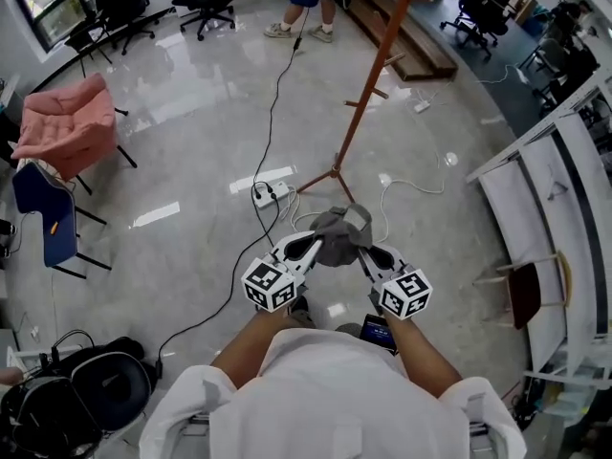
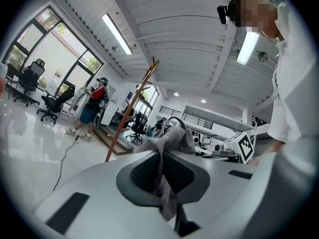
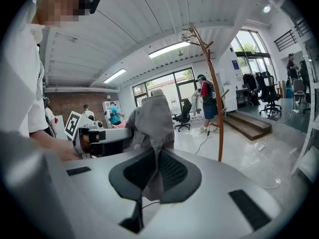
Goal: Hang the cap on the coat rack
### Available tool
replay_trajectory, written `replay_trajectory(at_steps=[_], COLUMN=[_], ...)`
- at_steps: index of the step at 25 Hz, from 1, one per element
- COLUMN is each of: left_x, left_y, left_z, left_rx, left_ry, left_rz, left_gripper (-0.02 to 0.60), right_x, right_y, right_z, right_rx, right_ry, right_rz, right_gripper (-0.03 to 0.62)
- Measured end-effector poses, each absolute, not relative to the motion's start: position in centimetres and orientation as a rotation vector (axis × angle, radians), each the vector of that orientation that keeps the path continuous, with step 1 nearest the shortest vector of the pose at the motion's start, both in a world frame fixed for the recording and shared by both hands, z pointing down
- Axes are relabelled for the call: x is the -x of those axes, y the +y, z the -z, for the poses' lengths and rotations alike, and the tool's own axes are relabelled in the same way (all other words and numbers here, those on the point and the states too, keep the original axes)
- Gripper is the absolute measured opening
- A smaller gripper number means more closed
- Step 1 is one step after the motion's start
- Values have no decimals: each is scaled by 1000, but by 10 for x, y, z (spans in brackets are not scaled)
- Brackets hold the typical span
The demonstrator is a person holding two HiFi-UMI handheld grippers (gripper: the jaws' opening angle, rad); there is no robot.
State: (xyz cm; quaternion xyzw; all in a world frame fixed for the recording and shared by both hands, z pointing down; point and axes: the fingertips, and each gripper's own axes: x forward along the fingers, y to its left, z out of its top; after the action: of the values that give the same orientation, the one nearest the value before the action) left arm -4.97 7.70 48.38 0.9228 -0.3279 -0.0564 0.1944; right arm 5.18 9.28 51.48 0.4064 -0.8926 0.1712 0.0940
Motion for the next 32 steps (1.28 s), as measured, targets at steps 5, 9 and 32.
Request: replay_trajectory(at_steps=[5,9,32], left_x=[60,66,-29], left_y=[51,30,-185], left_z=[-479,-483,-515], left_rx=[-2587,-2587,-2442], left_ry=[-884,-870,-977], left_rz=[164,172,181], left_gripper=[25,26,26], right_x=[-39,-34,-125], right_y=[64,42,-175], right_z=[-511,-510,-537], right_rx=[-1240,-1243,-1006], right_ry=[-2631,-2626,-2698], right_rz=[-488,-446,-416], right_gripper=[31,31,31])
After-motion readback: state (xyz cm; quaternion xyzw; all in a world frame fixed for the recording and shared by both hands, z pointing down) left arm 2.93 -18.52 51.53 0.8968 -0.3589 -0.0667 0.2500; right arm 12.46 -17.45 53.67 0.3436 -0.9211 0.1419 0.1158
